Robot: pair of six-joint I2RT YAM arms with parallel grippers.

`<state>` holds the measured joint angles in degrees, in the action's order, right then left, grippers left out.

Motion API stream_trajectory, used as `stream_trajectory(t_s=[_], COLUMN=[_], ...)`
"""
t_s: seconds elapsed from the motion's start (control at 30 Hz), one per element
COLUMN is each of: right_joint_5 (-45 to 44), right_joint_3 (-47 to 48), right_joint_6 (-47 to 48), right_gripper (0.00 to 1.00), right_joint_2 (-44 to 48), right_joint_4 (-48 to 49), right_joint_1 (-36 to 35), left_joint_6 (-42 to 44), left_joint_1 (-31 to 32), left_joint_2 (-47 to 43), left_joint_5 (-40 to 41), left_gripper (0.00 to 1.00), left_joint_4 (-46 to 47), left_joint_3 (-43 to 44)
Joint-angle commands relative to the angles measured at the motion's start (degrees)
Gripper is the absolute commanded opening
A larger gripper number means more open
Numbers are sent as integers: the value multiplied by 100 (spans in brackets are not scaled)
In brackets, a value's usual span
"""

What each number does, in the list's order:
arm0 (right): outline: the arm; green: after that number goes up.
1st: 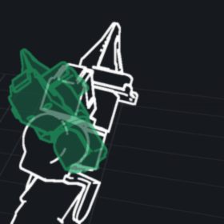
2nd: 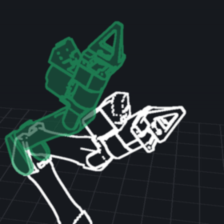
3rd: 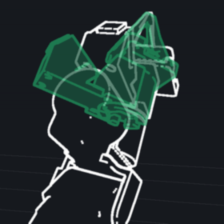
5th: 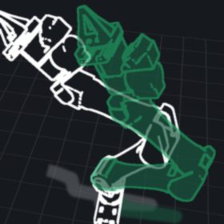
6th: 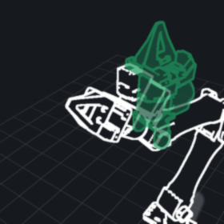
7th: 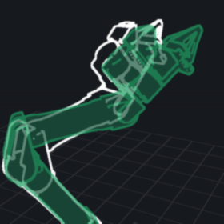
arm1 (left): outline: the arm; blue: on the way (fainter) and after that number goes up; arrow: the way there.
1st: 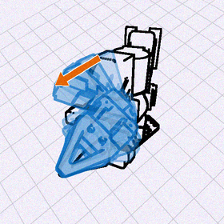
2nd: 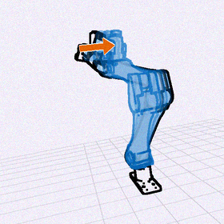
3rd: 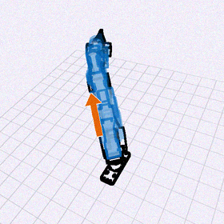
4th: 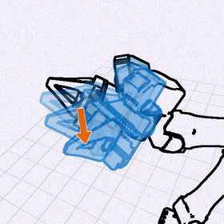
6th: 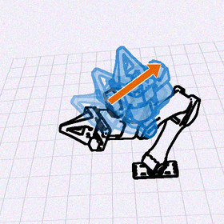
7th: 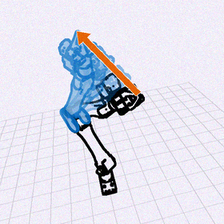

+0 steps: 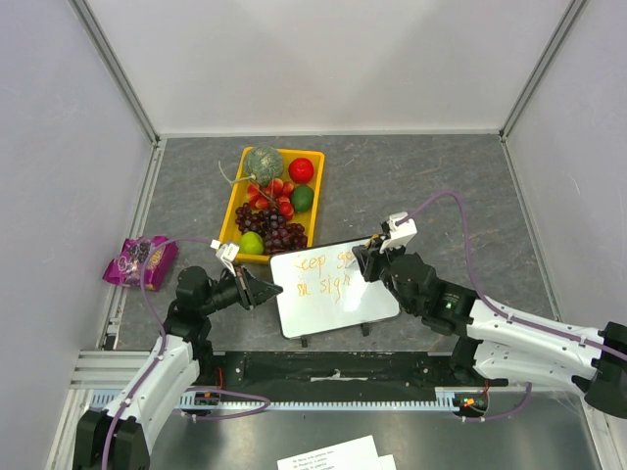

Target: Write a sentence on the whiteboard

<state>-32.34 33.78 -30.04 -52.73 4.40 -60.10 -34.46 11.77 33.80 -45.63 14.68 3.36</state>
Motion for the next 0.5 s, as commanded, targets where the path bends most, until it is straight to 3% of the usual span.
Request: stream_trajectory(t_s=[0.0, 0.47], right_joint_5=[-106, 140], right_joint_3=[-108, -442], right_joint_6=[-37, -221], right_gripper=[0, 0], right_joint_2=[0, 140], right_joint_4=[236, 34], right_joint_1=[51, 51], left_joint_6=[167, 168], left_joint_1=[1, -8], left_joint_2=[-40, -40], left_joint_5=[133, 142], left_gripper=[2, 2], left_joint_4=[158, 158], left_joint_3=[-10, -10])
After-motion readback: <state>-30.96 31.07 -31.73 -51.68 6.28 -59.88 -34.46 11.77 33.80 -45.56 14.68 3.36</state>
